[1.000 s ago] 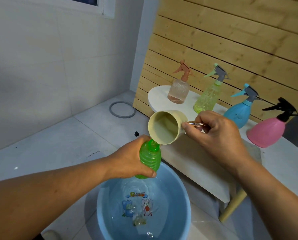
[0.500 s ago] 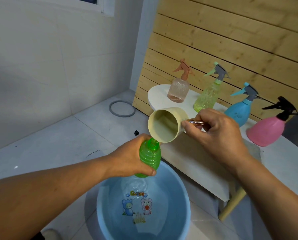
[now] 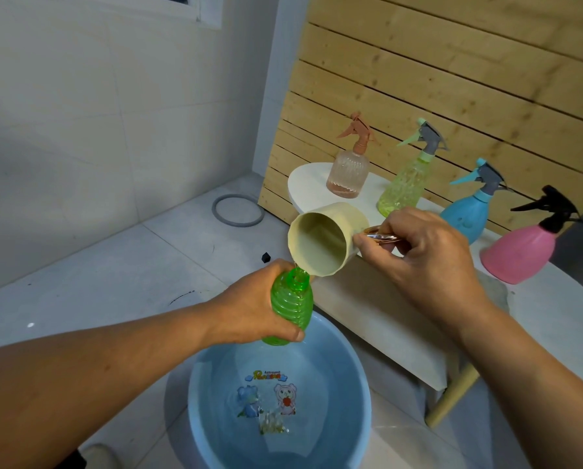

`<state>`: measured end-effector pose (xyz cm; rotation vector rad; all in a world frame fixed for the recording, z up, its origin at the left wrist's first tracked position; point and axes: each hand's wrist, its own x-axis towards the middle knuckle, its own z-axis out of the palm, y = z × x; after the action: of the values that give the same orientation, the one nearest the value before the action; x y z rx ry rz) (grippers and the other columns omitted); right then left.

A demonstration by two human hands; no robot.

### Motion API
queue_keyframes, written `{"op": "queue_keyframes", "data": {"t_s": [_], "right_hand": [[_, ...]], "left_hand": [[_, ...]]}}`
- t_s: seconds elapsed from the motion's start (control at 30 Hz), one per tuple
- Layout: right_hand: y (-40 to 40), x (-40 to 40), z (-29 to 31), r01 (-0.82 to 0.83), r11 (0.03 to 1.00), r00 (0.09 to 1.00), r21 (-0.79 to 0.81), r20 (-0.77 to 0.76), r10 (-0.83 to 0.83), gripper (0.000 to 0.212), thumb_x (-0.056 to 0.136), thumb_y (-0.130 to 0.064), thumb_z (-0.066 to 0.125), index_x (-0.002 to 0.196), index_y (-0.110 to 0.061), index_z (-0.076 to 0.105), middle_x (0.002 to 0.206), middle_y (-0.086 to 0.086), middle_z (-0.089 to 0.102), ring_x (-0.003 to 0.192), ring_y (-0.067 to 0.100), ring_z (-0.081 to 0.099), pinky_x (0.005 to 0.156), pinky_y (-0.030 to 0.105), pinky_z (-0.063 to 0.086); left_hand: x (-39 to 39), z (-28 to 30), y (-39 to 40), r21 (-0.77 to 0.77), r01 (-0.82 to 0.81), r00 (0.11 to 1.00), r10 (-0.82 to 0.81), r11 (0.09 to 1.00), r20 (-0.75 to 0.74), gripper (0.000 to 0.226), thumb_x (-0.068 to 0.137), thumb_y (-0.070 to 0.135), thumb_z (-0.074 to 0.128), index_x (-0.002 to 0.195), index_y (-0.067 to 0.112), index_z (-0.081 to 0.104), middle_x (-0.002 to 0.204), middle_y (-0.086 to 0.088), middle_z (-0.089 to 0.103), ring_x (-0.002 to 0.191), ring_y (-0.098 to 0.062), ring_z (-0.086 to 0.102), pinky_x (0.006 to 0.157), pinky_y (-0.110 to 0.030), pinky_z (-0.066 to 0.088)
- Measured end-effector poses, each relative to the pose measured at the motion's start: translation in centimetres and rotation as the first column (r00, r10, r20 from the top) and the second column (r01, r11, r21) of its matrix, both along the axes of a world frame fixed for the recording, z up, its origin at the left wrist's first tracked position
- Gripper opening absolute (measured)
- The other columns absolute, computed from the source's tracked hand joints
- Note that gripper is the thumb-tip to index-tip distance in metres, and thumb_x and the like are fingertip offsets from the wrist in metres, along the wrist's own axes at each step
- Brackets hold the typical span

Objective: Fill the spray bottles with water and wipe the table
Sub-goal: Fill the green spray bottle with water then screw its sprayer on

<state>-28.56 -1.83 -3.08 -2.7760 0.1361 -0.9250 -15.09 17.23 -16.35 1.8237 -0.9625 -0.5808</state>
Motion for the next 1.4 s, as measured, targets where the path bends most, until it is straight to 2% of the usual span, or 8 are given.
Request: {"op": "queue_keyframes", "data": {"t_s": [0.27,0.43,0.57,0.7,0.93,1.07,1.27,1.4], "right_hand": [[0.16,-0.17,0.08,-0.011,1.0,1.0,-0.021,0.014,0.011,0.034,0.089,-0.04,0.071,0.066,-0.025,0.051,0.064,-0.008,0.047,0.066,0.015,0.043,0.058,0.033,0.031],[0.26,-0.19,0.09,-0.011,0.999,0.999,-0.052,0.033,0.013,0.035,0.089,-0.04,0.071,0.066,-0.021,0.054,0.065,-0.005,0.048,0.067,0.017,0.044,0.057,0.035,0.033],[0.29,-0.28,0.06,0.0,0.997,0.999,-0.082,0.045,0.004,0.035,0.088,-0.04,0.072,0.065,-0.019,0.056,0.065,-0.006,0.046,0.067,0.017,0.043,0.057,0.034,0.033],[0.25,-0.3,0.04,0.007,0.994,0.998,-0.109,0.057,-0.001,0.034,0.088,-0.038,0.074,0.066,-0.018,0.058,0.065,-0.007,0.046,0.067,0.017,0.044,0.057,0.033,0.032],[0.29,-0.29,-0.26,0.011,0.98,0.991,-0.2,0.129,0.015,0.028,0.087,-0.034,0.078,0.069,-0.02,0.061,0.068,-0.009,0.046,0.067,0.015,0.042,0.059,0.028,0.029],[0.03,-0.29,-0.54,0.006,0.964,0.988,-0.266,0.15,0.036,0.03,0.089,-0.037,0.075,0.07,-0.019,0.06,0.069,-0.004,0.051,0.068,0.017,0.043,0.056,0.029,0.031],[-0.23,-0.25,-0.62,-0.01,0.94,0.975,-0.341,0.206,0.085,0.032,0.093,-0.04,0.07,0.071,-0.02,0.057,0.072,-0.004,0.051,0.069,0.018,0.042,0.058,0.029,0.025],[-0.5,-0.21,-0.81,-0.036,0.924,0.966,-0.381,0.222,0.13,0.032,0.095,-0.04,0.068,0.074,-0.02,0.057,0.075,-0.003,0.053,0.07,0.021,0.044,0.056,0.032,0.032]], "left_hand": [[-0.14,-0.04,-0.08,-0.002,-0.006,1.0,0.006,1.0,0.006,0.084,0.054,0.048,0.096,0.119,0.056,0.044,0.108,0.029,0.062,0.099,0.008,0.063,0.073,-0.013,0.055],[-0.33,0.2,-0.11,-0.01,0.009,1.0,-0.009,1.0,0.003,0.081,0.056,0.048,0.096,0.118,0.058,0.043,0.109,0.033,0.06,0.1,0.009,0.062,0.07,-0.01,0.053],[-0.38,0.16,-0.14,-0.01,0.011,1.0,-0.011,1.0,0.004,0.082,0.056,0.049,0.096,0.119,0.057,0.044,0.108,0.031,0.061,0.099,0.007,0.064,0.072,-0.014,0.055],[-0.39,0.19,-0.15,-0.013,0.006,1.0,-0.006,1.0,0.001,0.082,0.056,0.049,0.096,0.117,0.06,0.043,0.107,0.032,0.061,0.099,0.009,0.063,0.07,-0.013,0.054],[-0.47,0.37,-0.17,-0.008,0.001,1.0,-0.001,1.0,-0.009,0.078,0.058,0.046,0.095,0.115,0.058,0.043,0.106,0.03,0.062,0.098,0.007,0.064,0.068,-0.012,0.054],[-0.62,0.45,-0.19,-0.005,-0.008,1.0,0.008,1.0,0.004,0.08,0.057,0.049,0.094,0.116,0.058,0.042,0.104,0.029,0.063,0.096,0.007,0.065,0.067,-0.012,0.053],[-0.65,0.55,-0.27,-0.013,-0.006,1.0,0.007,1.0,0.009,0.079,0.056,0.049,0.094,0.113,0.065,0.041,0.107,0.03,0.062,0.097,0.007,0.065,0.066,-0.012,0.053],[-0.55,0.54,-0.42,-0.02,-0.019,1.0,0.019,1.0,0.011,0.081,0.055,0.05,0.095,0.113,0.066,0.041,0.108,0.029,0.062,0.098,0.007,0.065,0.067,-0.013,0.054]]}}
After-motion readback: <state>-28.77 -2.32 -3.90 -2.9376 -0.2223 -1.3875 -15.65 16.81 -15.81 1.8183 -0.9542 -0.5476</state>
